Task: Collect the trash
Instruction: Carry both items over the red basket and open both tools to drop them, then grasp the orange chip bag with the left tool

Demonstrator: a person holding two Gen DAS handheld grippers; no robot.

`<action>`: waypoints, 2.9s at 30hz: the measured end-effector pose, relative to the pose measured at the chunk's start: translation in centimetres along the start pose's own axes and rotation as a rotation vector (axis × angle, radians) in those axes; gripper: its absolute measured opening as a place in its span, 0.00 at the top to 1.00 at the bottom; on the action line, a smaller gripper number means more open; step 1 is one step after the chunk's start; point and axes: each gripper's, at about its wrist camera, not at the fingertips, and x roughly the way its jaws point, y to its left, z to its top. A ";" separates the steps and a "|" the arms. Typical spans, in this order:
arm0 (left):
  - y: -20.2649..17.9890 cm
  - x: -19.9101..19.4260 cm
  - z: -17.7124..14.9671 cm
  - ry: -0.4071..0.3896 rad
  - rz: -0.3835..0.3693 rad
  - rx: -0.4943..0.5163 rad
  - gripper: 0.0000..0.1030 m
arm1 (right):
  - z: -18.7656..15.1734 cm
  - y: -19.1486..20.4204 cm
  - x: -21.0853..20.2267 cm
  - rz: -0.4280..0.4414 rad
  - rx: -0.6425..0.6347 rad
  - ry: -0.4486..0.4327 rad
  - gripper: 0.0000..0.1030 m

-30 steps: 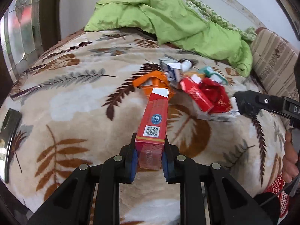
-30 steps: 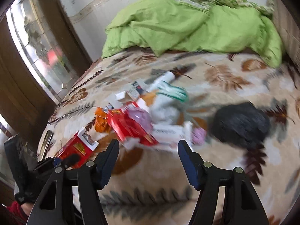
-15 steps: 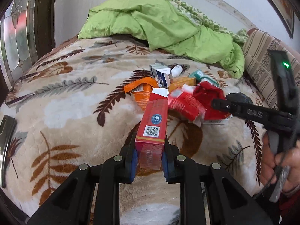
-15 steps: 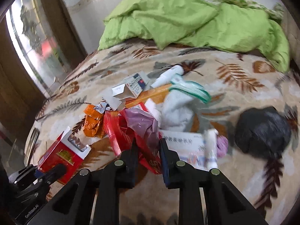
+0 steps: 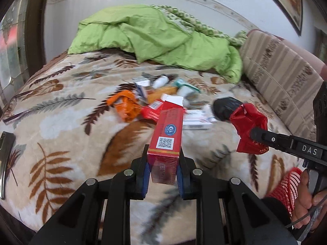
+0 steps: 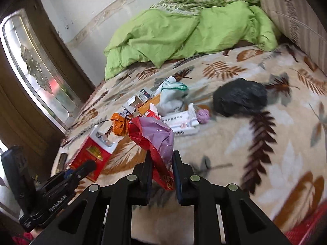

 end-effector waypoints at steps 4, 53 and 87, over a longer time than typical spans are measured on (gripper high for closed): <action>-2.0 -0.8 -0.2 0.000 -0.031 0.041 0.80 | -1.3 -1.1 -2.6 0.000 0.039 -0.010 0.82; -32.7 -1.4 -5.5 0.320 -0.568 0.490 0.50 | -13.8 -20.2 -27.8 -0.438 0.551 -0.202 0.64; 4.9 3.7 6.1 0.165 -0.017 -0.194 0.44 | -0.3 -1.4 -7.3 -0.092 -0.002 0.042 0.50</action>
